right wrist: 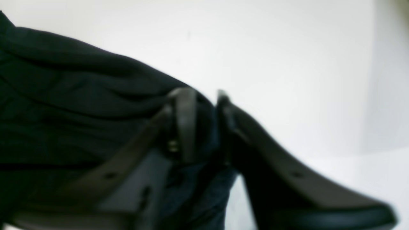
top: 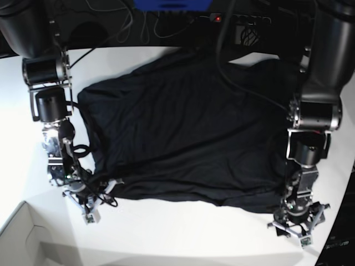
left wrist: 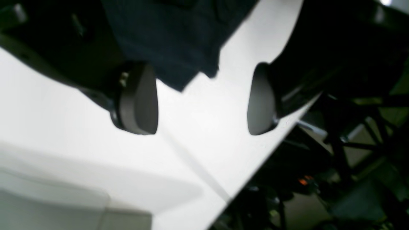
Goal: Layout the t-shirt on the table in an organized manner, then fold the t-shirt properly
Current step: 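Drag the shirt with both grippers, spreading it flat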
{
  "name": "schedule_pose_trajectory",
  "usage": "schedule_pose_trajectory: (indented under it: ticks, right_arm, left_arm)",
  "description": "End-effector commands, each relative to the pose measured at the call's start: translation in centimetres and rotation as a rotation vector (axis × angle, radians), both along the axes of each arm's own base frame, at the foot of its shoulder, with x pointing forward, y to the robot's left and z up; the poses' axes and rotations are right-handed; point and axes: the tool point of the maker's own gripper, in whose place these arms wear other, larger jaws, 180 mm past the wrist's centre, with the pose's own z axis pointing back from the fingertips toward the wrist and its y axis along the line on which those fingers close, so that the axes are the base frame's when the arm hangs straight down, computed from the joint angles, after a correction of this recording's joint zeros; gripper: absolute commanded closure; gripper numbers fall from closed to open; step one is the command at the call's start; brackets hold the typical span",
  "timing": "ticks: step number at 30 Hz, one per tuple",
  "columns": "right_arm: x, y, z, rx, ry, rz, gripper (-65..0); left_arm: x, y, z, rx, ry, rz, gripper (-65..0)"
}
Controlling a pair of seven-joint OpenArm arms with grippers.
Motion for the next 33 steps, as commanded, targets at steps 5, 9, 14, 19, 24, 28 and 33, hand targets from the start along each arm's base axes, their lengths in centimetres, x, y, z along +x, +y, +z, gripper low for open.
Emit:
schedule_pose_trajectory:
  ticks: [5, 9, 14, 19, 24, 28, 33]
  right_arm:
    - [0.1, -1.3, 2.2, -0.016, -0.080, -0.002, -30.5]
    - [-1.3, -0.9, 3.3, -0.037, -0.131, 0.032, -33.1]
    - [-4.7, -0.3, 3.6, -0.037, -0.158, 0.054, -33.1]
    - [-8.1, -0.4, 3.6, -0.012, -0.138, 0.019, -33.0]
    - [-12.6, 2.2, 2.3, 0.029, -0.112, 0.047, -33.0]
    - [-14.1, 3.1, 1.5, 0.052, -0.091, 0.052, -33.0]
    - [-14.5, 3.8, 0.8, 0.070, -0.070, 0.053, -33.0]
  left_arm:
    - [-1.5, 1.0, 1.4, 0.031, -0.048, -0.014, -42.1]
    - [-4.0, 0.6, 2.0, -0.024, -0.090, -0.031, -42.1]
    - [-6.2, 3.8, 0.3, -0.082, -0.066, 0.067, -42.3]
    - [-6.7, 5.1, -3.0, -0.123, 0.023, 0.123, -42.3]
    - [-8.1, 3.4, -6.2, -0.159, 0.086, 0.113, -42.3]
    - [-9.8, 2.6, -7.3, -0.151, 0.087, 0.092, -42.2]
    - [-11.7, 0.4, -9.8, -0.163, 0.125, 0.064, -42.2]
